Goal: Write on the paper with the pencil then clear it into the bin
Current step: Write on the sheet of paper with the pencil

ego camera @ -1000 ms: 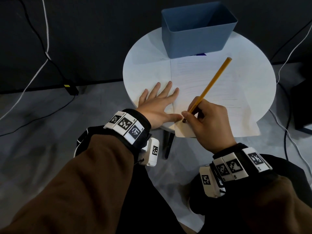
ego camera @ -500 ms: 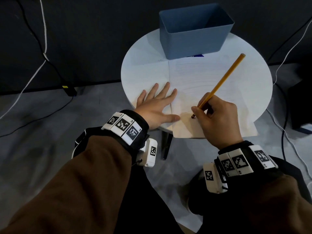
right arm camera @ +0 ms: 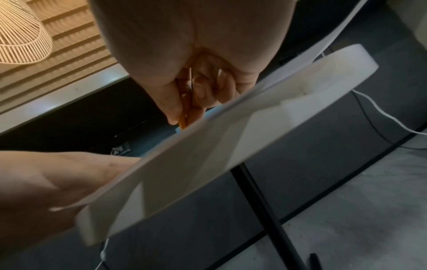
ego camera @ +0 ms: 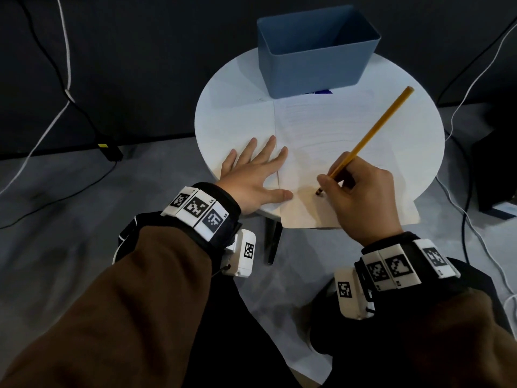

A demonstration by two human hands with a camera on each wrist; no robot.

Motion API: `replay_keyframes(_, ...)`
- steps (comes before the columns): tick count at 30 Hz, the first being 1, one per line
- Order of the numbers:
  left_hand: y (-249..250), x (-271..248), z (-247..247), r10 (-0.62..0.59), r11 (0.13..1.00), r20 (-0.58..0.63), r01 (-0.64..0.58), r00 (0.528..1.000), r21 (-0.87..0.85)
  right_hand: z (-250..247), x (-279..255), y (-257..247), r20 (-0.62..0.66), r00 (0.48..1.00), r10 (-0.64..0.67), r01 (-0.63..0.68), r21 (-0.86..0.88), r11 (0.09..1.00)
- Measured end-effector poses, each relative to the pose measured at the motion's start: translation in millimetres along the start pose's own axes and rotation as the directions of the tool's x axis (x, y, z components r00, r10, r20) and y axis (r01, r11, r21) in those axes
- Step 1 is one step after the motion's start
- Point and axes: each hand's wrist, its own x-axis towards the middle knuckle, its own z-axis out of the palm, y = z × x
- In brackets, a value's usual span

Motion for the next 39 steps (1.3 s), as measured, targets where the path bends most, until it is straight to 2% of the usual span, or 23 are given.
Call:
replay_keyframes(5,1,1,0,-0.012,1.000,0.004,0.012,1.000,0.020,11,-5,-10,0.086,0.995,-0.046,0.045,0.010,0.999)
replay_keyframes(11,1,-2,-1,-0.001,1.000,0.007,0.001,1.000,-0.005,-14,3,10,-0.012,0.998,0.054,-0.055,-0.070,0.996)
replay_keyframes(18,1,-2,-2,-0.012,1.000,0.015,0.011,1.000,0.004,-16,3,9,-0.040,0.995,0.096,-0.096,-0.004,0.995)
replay_keyframes(22,1,-2,-3,-0.007,1.000,0.011,0.007,1.000,-0.010,-19,0,16,-0.109,0.963,0.245,-0.234,0.101,0.967)
replay_keyframes(27,11,-2,4,0.008,0.992,-0.175,-0.030,0.985,-0.124,-19,0,17,-0.133,0.929,0.344,-0.308,0.233,0.922)
replay_keyframes(30,20,1,8,0.084,0.991,-0.198,-0.102,0.977,-0.085,-20,0,18,-0.130,0.905,0.404,-0.343,0.338,0.877)
replay_keyframes(36,24,6,13,0.119,0.988,-0.187,-0.136,0.975,-0.079,-25,1,24,-0.122,0.883,0.454,-0.366,0.428,0.827)
replay_keyframes(39,27,9,16,0.127,0.990,-0.190,-0.137,0.973,-0.040,-30,3,25,-0.139,0.897,0.419,-0.338,0.392,0.856)
